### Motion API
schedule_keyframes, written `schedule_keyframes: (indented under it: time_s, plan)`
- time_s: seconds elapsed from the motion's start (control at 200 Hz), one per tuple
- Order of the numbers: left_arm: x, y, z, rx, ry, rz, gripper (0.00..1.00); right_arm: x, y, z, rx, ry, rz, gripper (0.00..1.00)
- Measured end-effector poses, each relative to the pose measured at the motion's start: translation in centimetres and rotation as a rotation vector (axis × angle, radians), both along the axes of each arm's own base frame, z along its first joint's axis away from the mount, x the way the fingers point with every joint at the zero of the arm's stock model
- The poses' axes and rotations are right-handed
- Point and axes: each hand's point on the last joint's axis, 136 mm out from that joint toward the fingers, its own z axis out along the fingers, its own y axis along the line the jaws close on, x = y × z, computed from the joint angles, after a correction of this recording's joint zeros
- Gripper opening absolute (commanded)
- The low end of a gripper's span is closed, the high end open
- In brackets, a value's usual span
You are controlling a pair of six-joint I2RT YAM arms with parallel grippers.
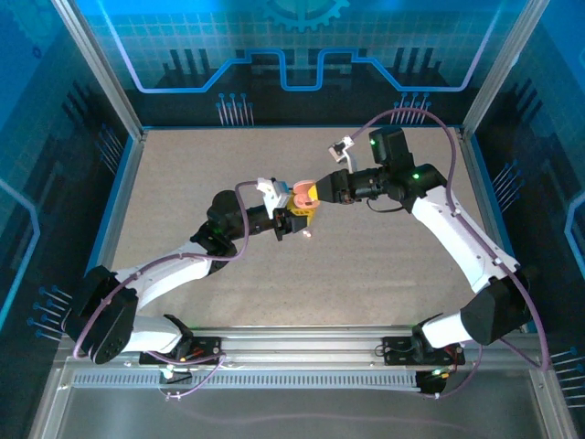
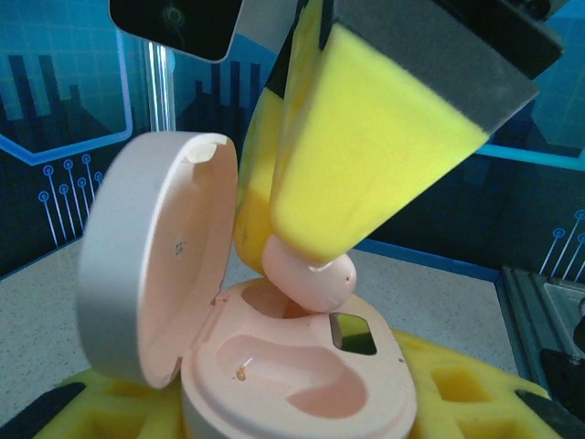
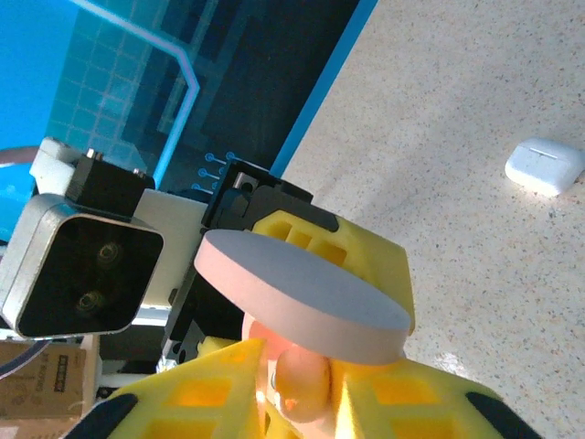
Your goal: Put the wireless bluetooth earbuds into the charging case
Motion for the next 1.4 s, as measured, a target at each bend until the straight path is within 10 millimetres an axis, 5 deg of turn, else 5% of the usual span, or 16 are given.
schedule_keyframes:
  time_s: [1.401]
  plan:
    - [-0.03,-0.01,0.12,-0.003,-0.005,-0.001,0.32,0.17,-0.72,0.43,-0.052,-0.039,-0.053,0.45]
